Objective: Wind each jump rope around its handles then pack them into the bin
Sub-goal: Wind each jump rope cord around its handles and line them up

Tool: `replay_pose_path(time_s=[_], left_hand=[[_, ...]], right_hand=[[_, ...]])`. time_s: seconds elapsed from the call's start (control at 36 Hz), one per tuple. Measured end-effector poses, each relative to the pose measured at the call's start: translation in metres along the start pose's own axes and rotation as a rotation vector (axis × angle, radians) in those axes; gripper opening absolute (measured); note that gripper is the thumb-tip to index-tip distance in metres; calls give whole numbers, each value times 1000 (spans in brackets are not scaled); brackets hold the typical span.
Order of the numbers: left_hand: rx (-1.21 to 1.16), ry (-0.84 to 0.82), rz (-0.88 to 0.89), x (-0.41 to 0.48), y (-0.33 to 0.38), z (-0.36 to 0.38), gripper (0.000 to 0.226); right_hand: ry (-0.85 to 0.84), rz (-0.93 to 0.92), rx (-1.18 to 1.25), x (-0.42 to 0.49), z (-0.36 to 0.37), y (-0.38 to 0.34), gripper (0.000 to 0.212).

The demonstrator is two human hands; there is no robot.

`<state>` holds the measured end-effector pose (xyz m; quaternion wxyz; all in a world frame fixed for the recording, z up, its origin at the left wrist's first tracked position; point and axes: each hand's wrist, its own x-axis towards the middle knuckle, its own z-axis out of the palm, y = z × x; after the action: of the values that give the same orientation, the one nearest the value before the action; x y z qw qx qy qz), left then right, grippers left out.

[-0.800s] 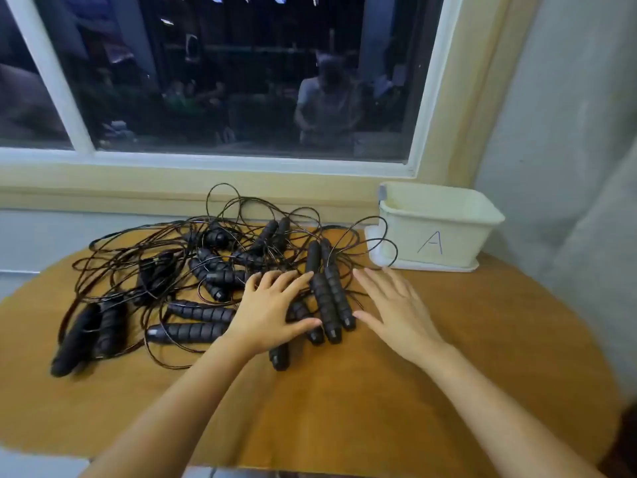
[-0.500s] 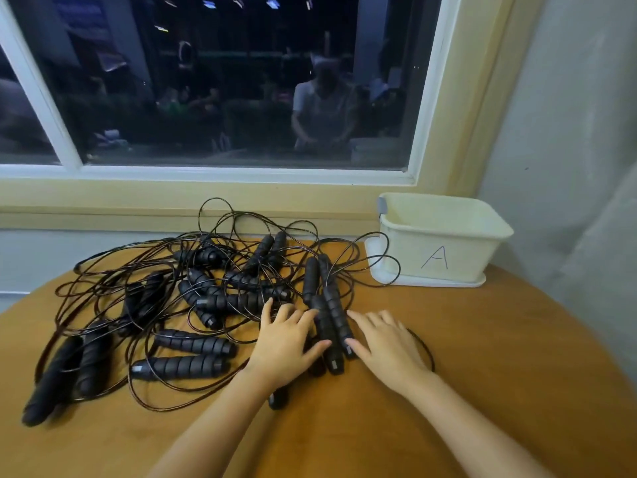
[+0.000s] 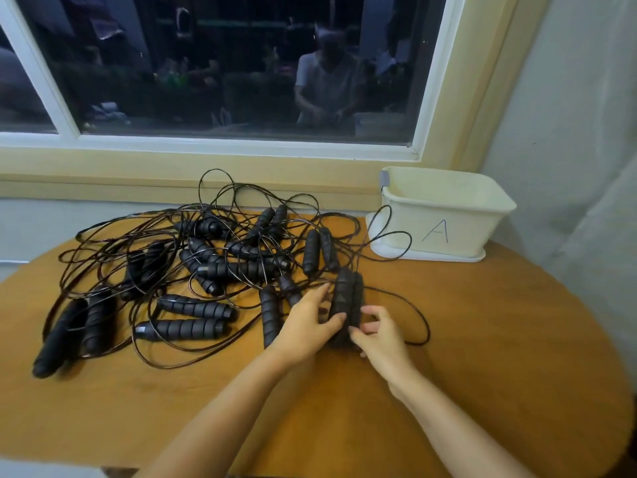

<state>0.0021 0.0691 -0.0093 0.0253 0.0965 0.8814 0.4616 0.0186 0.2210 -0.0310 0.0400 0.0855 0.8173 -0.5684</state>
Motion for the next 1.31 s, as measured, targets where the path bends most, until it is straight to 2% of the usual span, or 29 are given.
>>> replay_pose_path(time_s=[0.14,0.25,0.33,0.39,0.44,0.5,0.56,0.64,0.69,0.75,0.83,0.94,1.03,1.19,1.31], left_hand=[[-304,-56,-3,-31,7,5,52],[-306,-130,39,-52,4,4,50],[-90,-109,144,-67,-9,5,54],[120,-138,231,-74,-21,5,57],[378,-186,301,-79,-33,2,58],[590,-226,425,-80,-43,-2,57],[735,-272,527,-81,-51,-8,51],[843,-339,570,-80,-59,-14,50],[850,-359,566,-81,-61,-15,55],[758,-353,508,-83,-60,-16,60],[658,-309,444,-85,-57,-17,64],[687,-249,425,-86,-64,-16,66],[676,-227,444,-83,-71,-18,64],[646,-235,430,-65,-81,-27,60],[673,-244,437,-52,-83,-36,60]], right_hand=[[-31,-10,251,-47,4,4,33],[-143,-88,227,-71,10,8,25],[-199,-123,79,-77,3,17,26],[-96,-204,-80,-76,-6,26,24],[64,-342,-227,-72,-16,32,22],[144,-485,-338,-67,-27,32,26],[107,-586,-468,-62,-36,29,36],[-52,-630,-653,-48,-44,31,54],[-164,-612,-718,-38,-45,35,56],[-235,-612,-766,-27,-46,40,50],[-293,-601,-821,-12,-46,48,36],[-330,-598,-837,-3,-47,53,32],[-280,-635,-818,-3,-44,55,33],[-113,-687,-671,-2,-40,65,48],[-35,-690,-629,-4,-36,65,44]])
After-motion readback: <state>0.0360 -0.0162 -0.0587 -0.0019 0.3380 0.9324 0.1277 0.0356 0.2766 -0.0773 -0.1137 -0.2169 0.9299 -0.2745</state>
